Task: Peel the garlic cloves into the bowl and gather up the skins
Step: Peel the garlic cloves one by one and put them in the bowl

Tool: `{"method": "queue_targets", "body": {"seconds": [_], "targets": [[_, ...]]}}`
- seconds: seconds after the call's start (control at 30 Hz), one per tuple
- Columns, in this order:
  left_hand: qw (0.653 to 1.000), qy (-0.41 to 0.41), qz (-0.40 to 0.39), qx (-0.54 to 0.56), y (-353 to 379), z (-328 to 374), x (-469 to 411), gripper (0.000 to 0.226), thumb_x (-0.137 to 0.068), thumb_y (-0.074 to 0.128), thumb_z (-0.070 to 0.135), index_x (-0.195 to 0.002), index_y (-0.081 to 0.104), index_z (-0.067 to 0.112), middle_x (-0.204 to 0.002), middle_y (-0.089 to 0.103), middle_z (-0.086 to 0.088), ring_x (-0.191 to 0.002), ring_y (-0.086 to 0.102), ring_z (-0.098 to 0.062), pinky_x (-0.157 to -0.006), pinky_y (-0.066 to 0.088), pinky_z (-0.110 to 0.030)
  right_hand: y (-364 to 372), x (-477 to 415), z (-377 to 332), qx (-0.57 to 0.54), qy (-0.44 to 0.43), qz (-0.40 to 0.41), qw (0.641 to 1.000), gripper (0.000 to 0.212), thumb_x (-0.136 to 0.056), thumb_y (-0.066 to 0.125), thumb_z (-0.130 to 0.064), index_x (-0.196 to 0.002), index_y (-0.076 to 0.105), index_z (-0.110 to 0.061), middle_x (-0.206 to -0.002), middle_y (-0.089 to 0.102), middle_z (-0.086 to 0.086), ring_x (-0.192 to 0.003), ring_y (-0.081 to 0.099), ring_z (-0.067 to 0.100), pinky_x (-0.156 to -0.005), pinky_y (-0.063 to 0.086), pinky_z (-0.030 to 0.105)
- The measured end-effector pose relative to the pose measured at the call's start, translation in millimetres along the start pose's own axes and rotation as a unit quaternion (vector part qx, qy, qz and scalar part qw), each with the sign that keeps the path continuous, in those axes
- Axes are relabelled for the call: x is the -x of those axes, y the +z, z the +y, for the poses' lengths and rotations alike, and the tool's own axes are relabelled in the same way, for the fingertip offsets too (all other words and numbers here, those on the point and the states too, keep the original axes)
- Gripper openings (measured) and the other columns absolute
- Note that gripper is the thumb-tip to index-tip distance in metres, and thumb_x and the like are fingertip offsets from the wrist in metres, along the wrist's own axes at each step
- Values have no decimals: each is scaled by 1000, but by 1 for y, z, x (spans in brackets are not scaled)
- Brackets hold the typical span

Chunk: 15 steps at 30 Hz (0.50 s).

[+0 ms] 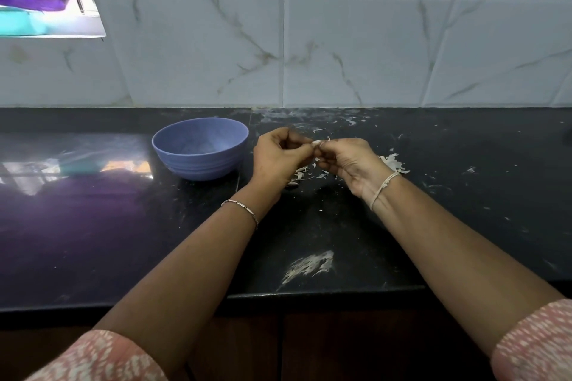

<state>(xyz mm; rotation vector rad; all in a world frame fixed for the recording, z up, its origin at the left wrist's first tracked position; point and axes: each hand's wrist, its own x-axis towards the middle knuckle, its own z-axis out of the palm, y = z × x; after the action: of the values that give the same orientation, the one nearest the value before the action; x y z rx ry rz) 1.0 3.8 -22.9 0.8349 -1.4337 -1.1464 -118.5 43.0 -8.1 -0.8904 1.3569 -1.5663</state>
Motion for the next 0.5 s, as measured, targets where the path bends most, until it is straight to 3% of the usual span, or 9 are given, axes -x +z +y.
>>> {"method": "queue_targets", "body": {"seconds": [0.1, 0.23, 0.37, 0.5], "targets": [[998, -40, -6, 48, -4, 1, 2, 17, -77, 74, -7, -72, 66, 6, -74, 68, -15, -64, 66, -19, -61, 56, -24, 0, 1, 2, -6, -1, -14, 1000, 17, -90, 59, 5, -76, 63, -2, -54, 65, -1, -48, 61, 4, -52, 52, 14], [1000, -3, 19, -16, -4, -2, 0, 17, -77, 75, -5, -74, 69, 10, -80, 72, -18, -72, 67, -26, -73, 58, -37, -1, 2, 0, -27, 1, -22, 999, 7, -88, 65, -1, -81, 67, 0, -67, 68, 6, -61, 65, 11, -61, 57, 18], [996, 32, 21, -80, -3, -5, -2, 22, -76, 75, 0, -72, 72, 21, -75, 74, -7, -70, 69, -16, -75, 60, -36, -2, 3, -1, 6, -34, -10, 999, 5, -82, 71, 1, -79, 68, 0, -77, 68, 12, -67, 64, 14, -64, 57, 19], [993, 46, 22, -110, -3, -3, -2, 26, -77, 74, 1, -71, 71, 26, -74, 73, 1, -69, 68, -11, -75, 59, -31, -3, 5, -2, 46, -62, 7, 997, 10, -77, 75, 2, -72, 68, -2, -74, 67, 13, -65, 63, 16, -69, 57, 22]]}}
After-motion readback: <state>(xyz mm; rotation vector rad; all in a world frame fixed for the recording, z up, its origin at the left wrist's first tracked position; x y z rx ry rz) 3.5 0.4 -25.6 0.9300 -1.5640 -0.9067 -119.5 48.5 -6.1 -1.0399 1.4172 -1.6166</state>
